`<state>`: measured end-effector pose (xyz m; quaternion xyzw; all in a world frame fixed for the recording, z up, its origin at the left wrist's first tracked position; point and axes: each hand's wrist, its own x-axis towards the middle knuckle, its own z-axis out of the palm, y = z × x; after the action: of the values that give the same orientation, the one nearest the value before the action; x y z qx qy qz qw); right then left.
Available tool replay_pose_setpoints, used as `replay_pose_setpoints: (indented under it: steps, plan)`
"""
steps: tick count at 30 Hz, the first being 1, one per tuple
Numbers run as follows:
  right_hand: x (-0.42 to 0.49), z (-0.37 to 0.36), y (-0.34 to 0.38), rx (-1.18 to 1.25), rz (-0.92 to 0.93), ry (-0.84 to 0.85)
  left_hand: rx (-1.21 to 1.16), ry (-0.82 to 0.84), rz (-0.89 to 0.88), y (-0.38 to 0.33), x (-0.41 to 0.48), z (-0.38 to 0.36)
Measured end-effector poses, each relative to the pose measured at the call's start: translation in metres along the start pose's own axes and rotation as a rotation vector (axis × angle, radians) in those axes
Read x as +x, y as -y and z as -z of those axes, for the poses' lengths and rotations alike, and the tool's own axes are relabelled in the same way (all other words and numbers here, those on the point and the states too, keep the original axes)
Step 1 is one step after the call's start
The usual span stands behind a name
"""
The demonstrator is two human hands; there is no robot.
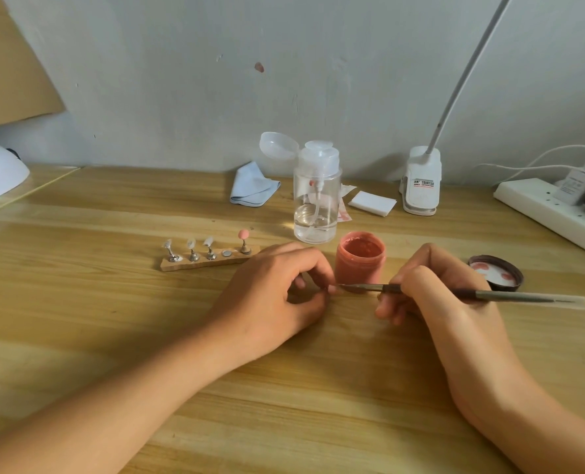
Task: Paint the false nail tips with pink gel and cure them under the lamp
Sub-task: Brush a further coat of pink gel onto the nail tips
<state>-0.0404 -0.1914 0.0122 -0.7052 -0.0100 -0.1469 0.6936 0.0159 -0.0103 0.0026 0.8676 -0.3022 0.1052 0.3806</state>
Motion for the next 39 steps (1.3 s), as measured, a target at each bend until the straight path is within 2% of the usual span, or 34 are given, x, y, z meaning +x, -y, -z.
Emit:
replay_pose_setpoints:
  steps: [3,19,39]
  plan:
    - [0.0000,0.0025,-0.0013,0.020,0.002,-0.023,0.026,-0.007,-0.001,-0.0012,-0.0005,0.0000]
    - [-0.0018,-0.0010,0.0009,-0.047,0.031,0.071,0.062,-0.002,-0.001,-0.0020,-0.0007,0.0012]
    - [-0.0029,-0.0010,0.0037,-0.114,0.050,0.063,0.064,-0.005,-0.002,-0.0018,0.0004,0.0017]
